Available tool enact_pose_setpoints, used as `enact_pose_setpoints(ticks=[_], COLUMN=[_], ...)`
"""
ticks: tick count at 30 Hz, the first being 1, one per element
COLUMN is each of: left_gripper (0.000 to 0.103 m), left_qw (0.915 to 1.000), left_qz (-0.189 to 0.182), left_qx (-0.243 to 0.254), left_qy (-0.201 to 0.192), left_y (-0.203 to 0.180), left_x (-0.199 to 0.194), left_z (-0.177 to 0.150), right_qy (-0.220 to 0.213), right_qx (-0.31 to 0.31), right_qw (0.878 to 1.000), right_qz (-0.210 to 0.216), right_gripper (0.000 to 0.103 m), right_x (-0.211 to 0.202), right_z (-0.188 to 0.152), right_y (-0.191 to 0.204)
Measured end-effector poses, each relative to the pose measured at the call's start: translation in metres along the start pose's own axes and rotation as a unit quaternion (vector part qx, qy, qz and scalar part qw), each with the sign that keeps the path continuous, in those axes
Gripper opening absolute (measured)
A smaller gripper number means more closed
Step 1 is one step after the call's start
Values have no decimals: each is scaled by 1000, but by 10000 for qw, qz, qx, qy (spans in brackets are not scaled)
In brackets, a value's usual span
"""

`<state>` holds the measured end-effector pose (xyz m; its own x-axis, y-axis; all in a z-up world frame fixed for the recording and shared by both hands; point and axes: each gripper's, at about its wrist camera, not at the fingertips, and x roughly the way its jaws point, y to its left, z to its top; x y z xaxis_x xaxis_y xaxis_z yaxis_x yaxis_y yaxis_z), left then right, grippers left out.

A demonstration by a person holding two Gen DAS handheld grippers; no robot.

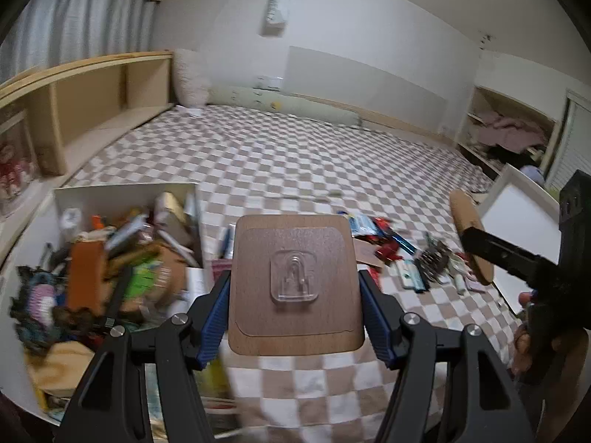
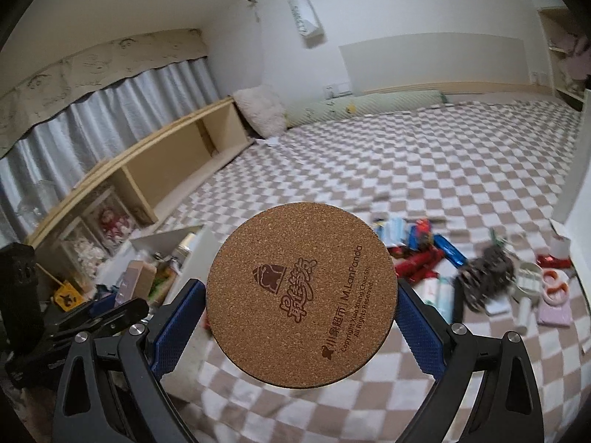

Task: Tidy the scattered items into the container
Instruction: 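Carry the hook pad and cork coaster with both grippers over the white box, then open the left gripper to drop the hook pad while the right lowers the coaster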

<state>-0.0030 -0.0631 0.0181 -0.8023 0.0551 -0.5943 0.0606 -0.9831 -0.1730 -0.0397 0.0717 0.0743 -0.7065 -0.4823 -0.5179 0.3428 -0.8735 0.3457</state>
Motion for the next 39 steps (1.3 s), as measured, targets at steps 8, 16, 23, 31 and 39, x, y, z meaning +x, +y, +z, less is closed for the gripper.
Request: enact_pose_setpoints(ticks=[8,16,23,31,39], left_gripper=[65,65,65,65,85], left_qw=[9984,9934,9891,9872,9892], left_qz=[432,688,774,807,1031], left_qx=[-368,-912,-1167,-1266,-923], left_qy=[-53,130,459,533,485], left_y=[50,100,112,111,97], left_x=[-18,-19,-1,4,2], left_z=[14,15,-1,-12,-26], right_qy=[16,83,103,169,216], right_qx=[-259,-413,-538,-591,-724], right_qw=[9993,9978,9969,9964,9949], right_qz=[267,503,568,589,671], right_gripper=[99,99,99,99,99], right_x=[15,26,29,31,36], right_z=[16,20,19,19,22], right_y=[37,71,84,92,104])
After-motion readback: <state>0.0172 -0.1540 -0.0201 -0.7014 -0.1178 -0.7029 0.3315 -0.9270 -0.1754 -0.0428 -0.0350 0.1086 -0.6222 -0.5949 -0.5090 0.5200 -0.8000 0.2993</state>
